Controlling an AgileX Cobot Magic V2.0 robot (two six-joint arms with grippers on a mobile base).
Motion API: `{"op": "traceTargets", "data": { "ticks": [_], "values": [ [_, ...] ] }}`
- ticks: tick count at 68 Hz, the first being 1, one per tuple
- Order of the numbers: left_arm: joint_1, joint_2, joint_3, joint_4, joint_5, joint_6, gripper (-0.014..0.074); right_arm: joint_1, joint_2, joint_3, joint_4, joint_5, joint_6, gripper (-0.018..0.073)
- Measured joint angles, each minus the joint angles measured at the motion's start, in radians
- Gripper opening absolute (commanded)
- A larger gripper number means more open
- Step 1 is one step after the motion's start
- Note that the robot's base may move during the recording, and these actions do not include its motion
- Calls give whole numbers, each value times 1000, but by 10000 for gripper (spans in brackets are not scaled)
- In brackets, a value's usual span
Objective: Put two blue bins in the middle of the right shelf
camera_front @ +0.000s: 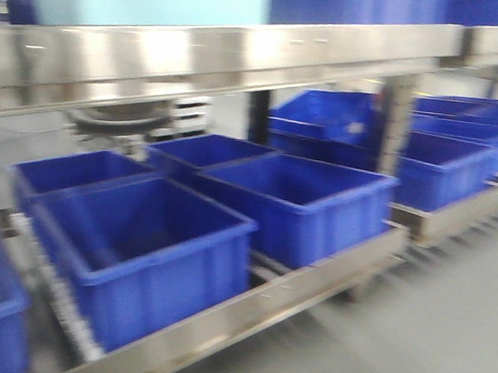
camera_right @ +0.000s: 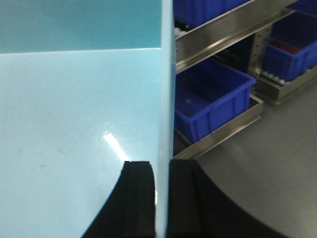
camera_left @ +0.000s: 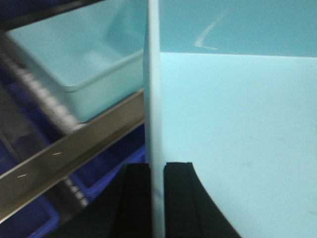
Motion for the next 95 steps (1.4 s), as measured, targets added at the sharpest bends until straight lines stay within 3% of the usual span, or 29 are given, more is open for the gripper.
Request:
{"op": "traceTargets", "data": {
  "ticks": [95],
  "values": [
    [0,0,0,0,-2,0,-111,0,0,0,-2,0,0,-166]
  ]
}}
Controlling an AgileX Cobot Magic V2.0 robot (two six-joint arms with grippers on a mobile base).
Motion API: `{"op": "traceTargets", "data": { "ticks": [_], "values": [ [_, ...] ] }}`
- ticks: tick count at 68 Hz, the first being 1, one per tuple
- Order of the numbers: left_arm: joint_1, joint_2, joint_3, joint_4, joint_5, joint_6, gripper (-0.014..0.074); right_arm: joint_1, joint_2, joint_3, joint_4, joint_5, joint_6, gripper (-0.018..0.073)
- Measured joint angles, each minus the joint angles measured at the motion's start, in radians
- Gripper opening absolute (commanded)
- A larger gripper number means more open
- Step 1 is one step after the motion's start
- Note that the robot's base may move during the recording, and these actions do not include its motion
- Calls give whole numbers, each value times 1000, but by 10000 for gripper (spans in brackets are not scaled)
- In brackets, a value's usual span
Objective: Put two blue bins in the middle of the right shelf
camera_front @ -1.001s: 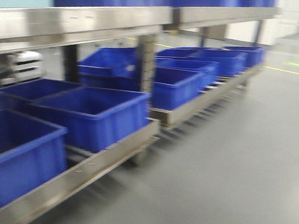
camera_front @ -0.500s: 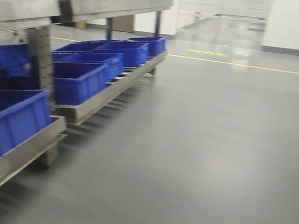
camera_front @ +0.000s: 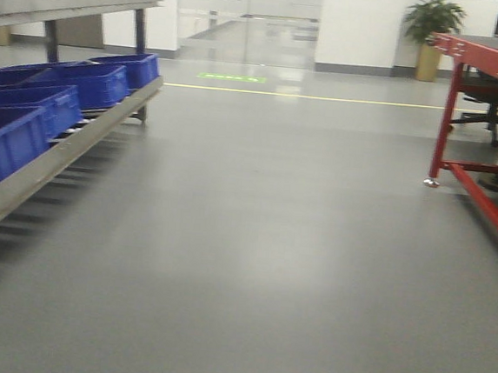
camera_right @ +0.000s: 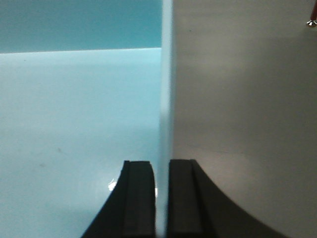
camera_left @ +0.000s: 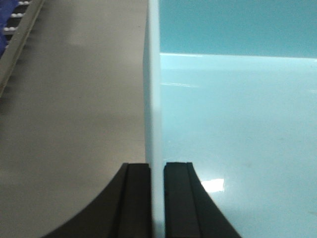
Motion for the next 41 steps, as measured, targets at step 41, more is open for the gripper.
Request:
{"op": "traceTargets", "data": {
  "ticks": [41],
  "values": [
    [0,0,0,0,0,0,-111,0,0,0,0,0,0,-166]
  ]
}}
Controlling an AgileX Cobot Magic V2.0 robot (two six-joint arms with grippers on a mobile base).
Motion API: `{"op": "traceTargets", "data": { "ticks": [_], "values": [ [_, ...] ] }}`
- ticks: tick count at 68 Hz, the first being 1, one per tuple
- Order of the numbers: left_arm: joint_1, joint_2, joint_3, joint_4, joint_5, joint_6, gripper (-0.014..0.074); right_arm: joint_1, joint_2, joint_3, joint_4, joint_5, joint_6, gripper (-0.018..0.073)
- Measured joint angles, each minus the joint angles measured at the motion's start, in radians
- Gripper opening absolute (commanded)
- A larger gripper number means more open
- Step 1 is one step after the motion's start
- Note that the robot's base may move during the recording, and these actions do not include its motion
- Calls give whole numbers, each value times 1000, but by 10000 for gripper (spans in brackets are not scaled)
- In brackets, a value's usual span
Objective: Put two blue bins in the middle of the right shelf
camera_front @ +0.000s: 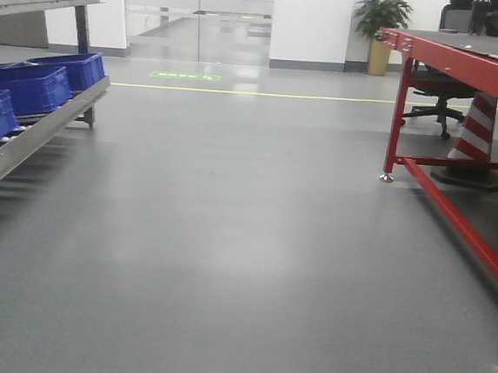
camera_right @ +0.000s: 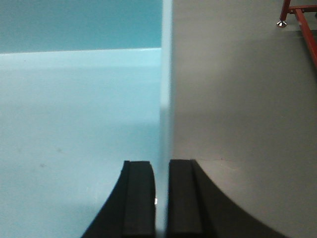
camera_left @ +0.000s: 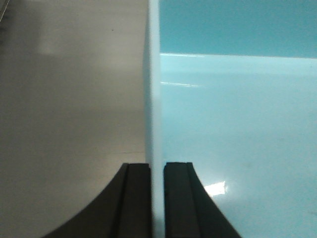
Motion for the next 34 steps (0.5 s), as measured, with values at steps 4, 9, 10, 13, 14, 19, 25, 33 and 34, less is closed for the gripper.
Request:
{"op": "traceTargets", "data": {
  "ticks": [4,9,10,13,14,19,25,33,34],
  "values": [
    [0,0,0,0,0,0,-111,0,0,0,0,0,0,-166],
    [0,0,0,0,0,0,-111,0,0,0,0,0,0,-166],
    [0,0,0,0,0,0,-111,0,0,0,0,0,0,-166],
    [0,0,0,0,0,0,-111,0,0,0,0,0,0,-166],
    [0,0,0,0,0,0,-111,0,0,0,0,0,0,-166],
    [0,0,0,0,0,0,-111,0,0,0,0,0,0,-166],
    [0,0,0,0,0,0,-111,0,0,0,0,0,0,-166],
    [0,0,0,0,0,0,-111,0,0,0,0,0,0,-166],
    [0,0,0,0,0,0,-111,0,0,0,0,0,0,-166]
  ]
}}
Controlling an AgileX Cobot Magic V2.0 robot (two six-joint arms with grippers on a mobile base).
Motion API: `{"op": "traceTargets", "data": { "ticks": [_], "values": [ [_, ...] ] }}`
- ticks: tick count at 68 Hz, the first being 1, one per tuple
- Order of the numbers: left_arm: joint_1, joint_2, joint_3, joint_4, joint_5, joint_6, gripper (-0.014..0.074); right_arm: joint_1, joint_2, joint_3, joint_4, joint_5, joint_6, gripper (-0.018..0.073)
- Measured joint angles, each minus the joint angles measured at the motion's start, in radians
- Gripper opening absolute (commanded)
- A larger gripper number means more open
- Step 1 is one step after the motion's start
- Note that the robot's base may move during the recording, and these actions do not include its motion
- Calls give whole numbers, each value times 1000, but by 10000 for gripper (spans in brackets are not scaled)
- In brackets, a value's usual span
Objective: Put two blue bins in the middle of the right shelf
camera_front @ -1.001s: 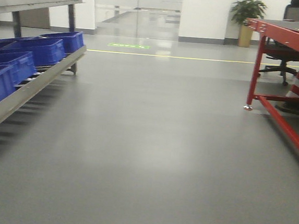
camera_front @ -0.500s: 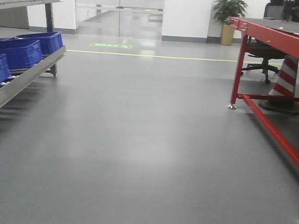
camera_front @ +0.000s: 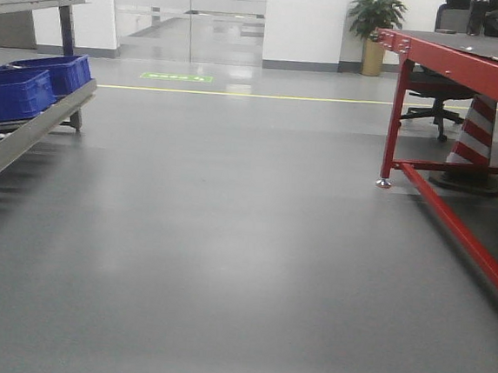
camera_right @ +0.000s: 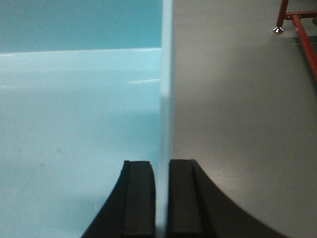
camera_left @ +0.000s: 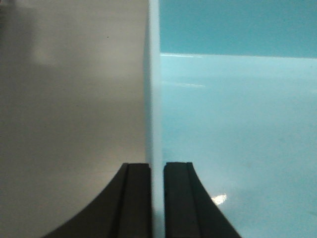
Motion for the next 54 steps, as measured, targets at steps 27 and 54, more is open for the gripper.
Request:
{"op": "traceTargets", "data": {
  "ticks": [27,54],
  "values": [
    [0,0,0,0,-2,0,-111,0,0,0,0,0,0,-166],
    [0,0,0,0,-4,0,-111,0,0,0,-2,0,0,-166]
  ]
}}
